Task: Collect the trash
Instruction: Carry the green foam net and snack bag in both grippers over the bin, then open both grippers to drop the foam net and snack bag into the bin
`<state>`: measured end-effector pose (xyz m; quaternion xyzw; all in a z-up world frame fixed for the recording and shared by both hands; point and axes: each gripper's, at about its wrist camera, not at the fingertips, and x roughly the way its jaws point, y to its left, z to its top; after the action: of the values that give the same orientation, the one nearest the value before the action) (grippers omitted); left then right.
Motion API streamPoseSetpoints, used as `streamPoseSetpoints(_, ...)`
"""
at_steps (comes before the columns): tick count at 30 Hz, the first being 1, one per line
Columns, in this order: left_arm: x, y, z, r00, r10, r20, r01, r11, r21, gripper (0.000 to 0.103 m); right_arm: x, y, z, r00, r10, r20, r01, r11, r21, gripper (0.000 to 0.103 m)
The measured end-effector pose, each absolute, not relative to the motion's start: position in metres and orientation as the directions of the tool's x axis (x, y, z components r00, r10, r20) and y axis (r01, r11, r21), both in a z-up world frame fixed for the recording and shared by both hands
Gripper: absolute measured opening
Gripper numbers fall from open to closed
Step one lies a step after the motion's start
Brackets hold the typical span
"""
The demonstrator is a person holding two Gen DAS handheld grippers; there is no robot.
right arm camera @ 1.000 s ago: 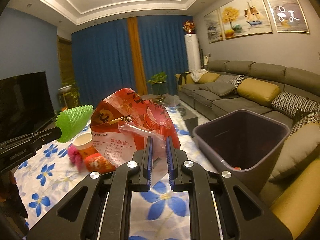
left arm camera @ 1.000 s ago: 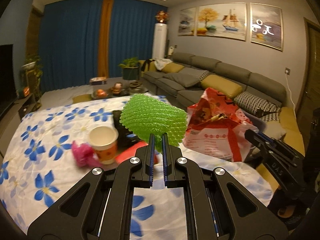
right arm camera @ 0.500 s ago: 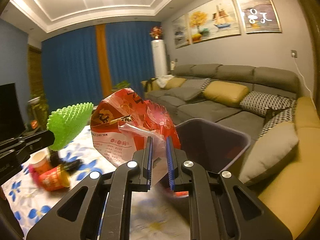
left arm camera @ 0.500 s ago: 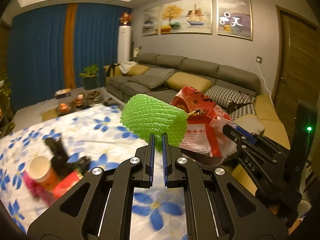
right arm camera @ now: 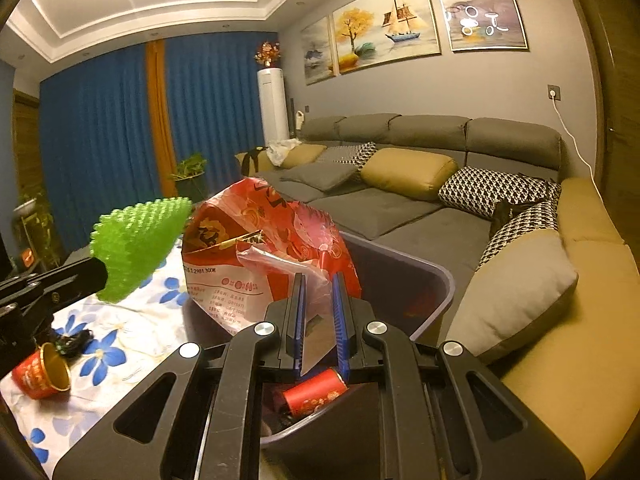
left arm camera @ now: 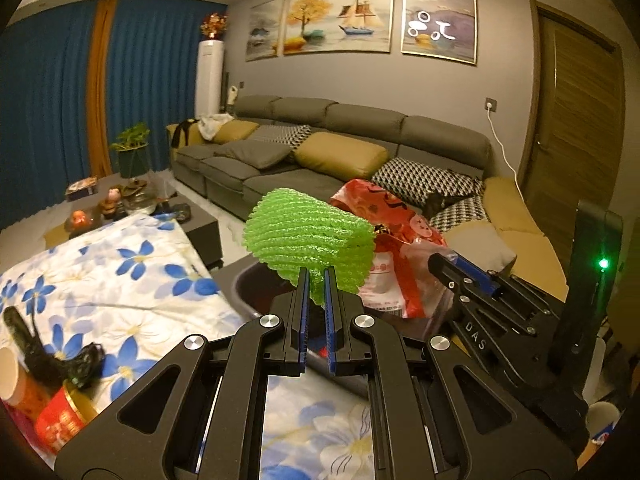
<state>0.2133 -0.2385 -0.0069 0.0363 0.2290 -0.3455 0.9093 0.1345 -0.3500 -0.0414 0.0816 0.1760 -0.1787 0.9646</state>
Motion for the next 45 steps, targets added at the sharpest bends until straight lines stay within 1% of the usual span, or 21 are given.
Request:
streamPoseSetpoints(10,0.227,-0.261,-0.019,0.619,-0.638,-0.458,0.670,0.733,-0.115,0.006,0.149,-0.360,-0.049,0.860,-0.327,-0.390,0.395,0.913,0.104,0.015)
streamPoseSetpoints(21,0.238,-0.268,-0.025,0.594,-0.652,-0.471,0.676,0.722,-0.146,0.007,0.160,-0.369,-0.055,0.858,-0.314,-0.406,0.389,0.914,0.113,0.016)
streamPoseSetpoints(24,0.240,-0.270,-0.028,0.584,-0.656,-0.478,0.680,0.717,-0.153,0.007,0.160,-0.372,-0.056,0.864,-0.303,-0.402,0.379,0.917,0.124,0.023)
streamPoseSetpoints(26,0.241,-0.272,-0.030,0.581,-0.657,-0.481,0.683,0.715,-0.150,0.007,0.159,-0.374,-0.056,0.863,-0.308,-0.400,0.384,0.915,0.123,0.035)
streamPoseSetpoints(28,0.244,-0.274,-0.033,0.570,-0.662,-0.486,0.687,0.709,-0.160,0.008,0.155,-0.376,-0.056,0.864,-0.314,-0.393,0.389,0.913,0.126,0.039)
streamPoseSetpoints(32,0.247,-0.281,-0.040,0.553,-0.669,-0.497,0.691,0.701,-0.174,0.008,0.140,-0.381,-0.052,0.859,-0.358,-0.366,0.427,0.895,0.126,0.050)
streamPoseSetpoints(34,0.247,-0.286,-0.045,0.549,-0.668,-0.502,0.697,0.697,-0.167,0.009,0.132,-0.383,-0.050,0.856,-0.373,-0.358,0.442,0.886,0.135,0.052)
streamPoseSetpoints(36,0.247,-0.289,-0.048,0.533,-0.682,-0.500,0.711,0.682,-0.172,0.020,0.125,-0.383,-0.048,0.855,-0.384,-0.348,0.452,0.882,0.136,0.053)
streamPoseSetpoints(37,0.247,-0.290,-0.049,0.536,-0.679,-0.501,0.709,0.685,-0.169,0.036,0.121,-0.384,-0.047,0.855,-0.388,-0.344,0.455,0.879,0.139,0.055)
streamPoseSetpoints(38,0.246,-0.290,-0.050,0.543,-0.674,-0.501,0.704,0.691,-0.166,0.057,0.117,-0.384,-0.047,0.855,-0.390,-0.342,0.458,0.877,0.145,0.056)
streamPoseSetpoints(40,0.245,-0.285,-0.051,0.564,-0.664,-0.491,0.684,0.709,-0.173,0.071,0.112,-0.385,-0.046,0.855,-0.387,-0.344,0.457,0.876,0.152,0.056)
streamPoseSetpoints(41,0.245,-0.280,-0.051,0.574,-0.657,-0.489,0.670,0.720,-0.181,0.075,0.109,-0.385,-0.046,0.855,-0.386,-0.346,0.457,0.877,0.151,0.057)
streamPoseSetpoints(42,0.246,-0.274,-0.051,0.586,-0.644,-0.492,0.649,0.737,-0.191,0.077,0.108,-0.383,-0.045,0.855,-0.386,-0.346,0.456,0.878,0.148,0.057)
streamPoseSetpoints(45,0.238,-0.255,-0.046,0.623,-0.615,-0.483,0.613,0.767,-0.187,0.080,0.103,-0.376,-0.044,0.860,-0.377,-0.345,0.444,0.885,0.138,0.063)
